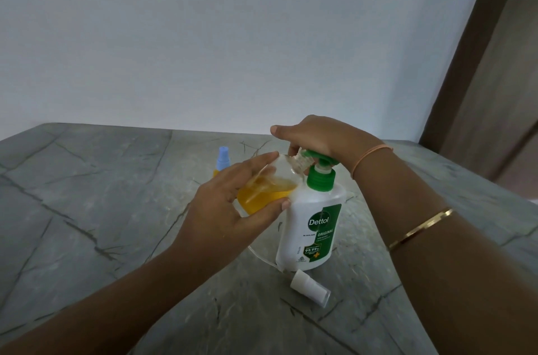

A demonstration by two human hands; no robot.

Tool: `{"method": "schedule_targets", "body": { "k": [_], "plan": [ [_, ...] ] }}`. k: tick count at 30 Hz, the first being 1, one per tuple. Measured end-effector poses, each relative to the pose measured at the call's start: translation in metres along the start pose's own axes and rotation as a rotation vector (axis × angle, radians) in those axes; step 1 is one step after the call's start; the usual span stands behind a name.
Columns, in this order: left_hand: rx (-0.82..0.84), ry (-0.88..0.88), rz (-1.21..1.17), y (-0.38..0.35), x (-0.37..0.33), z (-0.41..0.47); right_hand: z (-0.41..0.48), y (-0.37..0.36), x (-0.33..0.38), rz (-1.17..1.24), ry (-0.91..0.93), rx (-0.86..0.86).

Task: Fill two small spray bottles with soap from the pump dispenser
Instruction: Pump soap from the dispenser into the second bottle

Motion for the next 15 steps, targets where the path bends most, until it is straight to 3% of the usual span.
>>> {"method": "schedule_targets", "body": {
  "k": [15],
  "plan": [
    [-0.008, -0.007, 0.033, 0.0010, 0.0022, 0.0013, -0.0003, 0.0013, 0.0000, 0.021, -0.008, 0.009]
  ]
}}
Point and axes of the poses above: each hand's wrist, its own z-axis towards the middle knuckle, its own y-axis out of the back of the hand, x = y × z, the point moved 3 cm from there along z, towards the middle knuckle, and after that the axes turned 9 degrees about z, right-handed, at the moved point
